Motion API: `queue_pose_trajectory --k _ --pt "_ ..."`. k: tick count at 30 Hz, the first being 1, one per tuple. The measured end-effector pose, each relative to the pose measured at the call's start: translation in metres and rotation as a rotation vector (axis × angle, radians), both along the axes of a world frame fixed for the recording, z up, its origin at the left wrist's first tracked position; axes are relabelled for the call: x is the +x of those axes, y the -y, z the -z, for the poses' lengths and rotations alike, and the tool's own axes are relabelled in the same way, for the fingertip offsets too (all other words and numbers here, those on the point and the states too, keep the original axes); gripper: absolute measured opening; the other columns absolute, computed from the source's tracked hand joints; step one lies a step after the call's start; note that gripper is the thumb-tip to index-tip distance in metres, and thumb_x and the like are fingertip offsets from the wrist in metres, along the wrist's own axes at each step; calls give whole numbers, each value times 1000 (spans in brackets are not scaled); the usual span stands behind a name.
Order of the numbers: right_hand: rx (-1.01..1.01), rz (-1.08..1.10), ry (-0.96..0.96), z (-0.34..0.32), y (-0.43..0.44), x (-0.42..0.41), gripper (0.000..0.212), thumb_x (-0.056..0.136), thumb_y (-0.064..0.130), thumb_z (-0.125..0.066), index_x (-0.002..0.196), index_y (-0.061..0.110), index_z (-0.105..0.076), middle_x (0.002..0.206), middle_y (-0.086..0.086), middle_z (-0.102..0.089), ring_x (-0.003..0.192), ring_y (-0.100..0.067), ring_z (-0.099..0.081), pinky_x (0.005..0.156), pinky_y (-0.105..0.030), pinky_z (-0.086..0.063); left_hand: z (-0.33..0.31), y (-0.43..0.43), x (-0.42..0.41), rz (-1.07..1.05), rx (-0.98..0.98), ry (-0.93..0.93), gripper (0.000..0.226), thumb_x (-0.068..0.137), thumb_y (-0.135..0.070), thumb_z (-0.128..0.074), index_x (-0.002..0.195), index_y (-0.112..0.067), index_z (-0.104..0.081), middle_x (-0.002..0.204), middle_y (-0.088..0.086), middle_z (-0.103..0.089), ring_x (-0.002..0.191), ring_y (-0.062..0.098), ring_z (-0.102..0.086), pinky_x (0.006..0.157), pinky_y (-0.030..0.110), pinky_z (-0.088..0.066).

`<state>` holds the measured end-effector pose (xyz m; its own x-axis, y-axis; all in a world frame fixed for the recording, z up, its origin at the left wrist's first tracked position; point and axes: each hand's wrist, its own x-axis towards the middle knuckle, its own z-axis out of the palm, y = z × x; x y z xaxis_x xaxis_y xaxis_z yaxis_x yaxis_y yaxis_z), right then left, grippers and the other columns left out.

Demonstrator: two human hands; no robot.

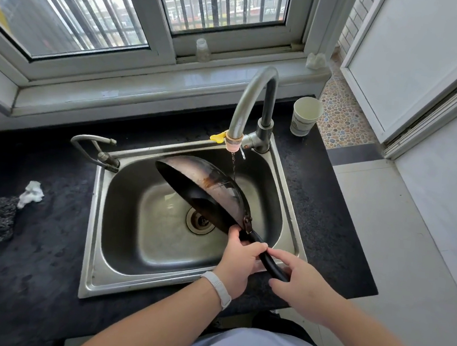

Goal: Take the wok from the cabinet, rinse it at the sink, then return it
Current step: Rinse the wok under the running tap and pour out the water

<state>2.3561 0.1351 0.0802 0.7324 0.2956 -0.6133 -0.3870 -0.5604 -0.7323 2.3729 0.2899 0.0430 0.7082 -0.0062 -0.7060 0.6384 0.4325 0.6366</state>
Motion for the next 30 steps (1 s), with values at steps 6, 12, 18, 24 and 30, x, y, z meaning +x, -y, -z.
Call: queue_pose_trajectory --k 6,12,18,24,30 --pt "-63 -66 93 6 6 -9 64 87 21 -66 139 54 -46 82 9 -68 60 -6 -61 59 -19 -51 2 -1 -5 36 14 13 42 87 7 -62 117 -18 -47 103 18 -53 84 26 -65 69 36 -60" --pt "-90 -38 145 15 12 -19 67 85 26 -65 131 69 -42 82 12 -68 72 -12 -65 69 -23 -53 3 1 -5 80 10 8 58 86 4 -64 133 -23 -40 102 17 -56 80 22 -70 70 37 -60" --pt "-70 21 173 17 18 -30 70 86 18 -68 124 70 -39 80 15 -69 70 -6 -66 62 -15 -51 2 11 -6 138 6 10 50 86 2 -63 124 -23 -43 104 17 -56 74 18 -74 72 37 -61" --pt "-10 88 127 22 33 -46 65 86 9 -68 136 46 -52 75 22 -67 69 2 -62 65 -9 -47 3 25 -15 223 42 25 48 89 3 -60 119 -29 -43 109 15 -59 78 16 -73 69 34 -61" --pt "-11 92 152 27 42 -52 68 85 10 -68 134 53 -49 76 28 -66 65 2 -60 63 -10 -46 3 32 -18 258 41 31 49 90 3 -59 126 -24 -38 110 12 -59 73 11 -74 66 32 -60"
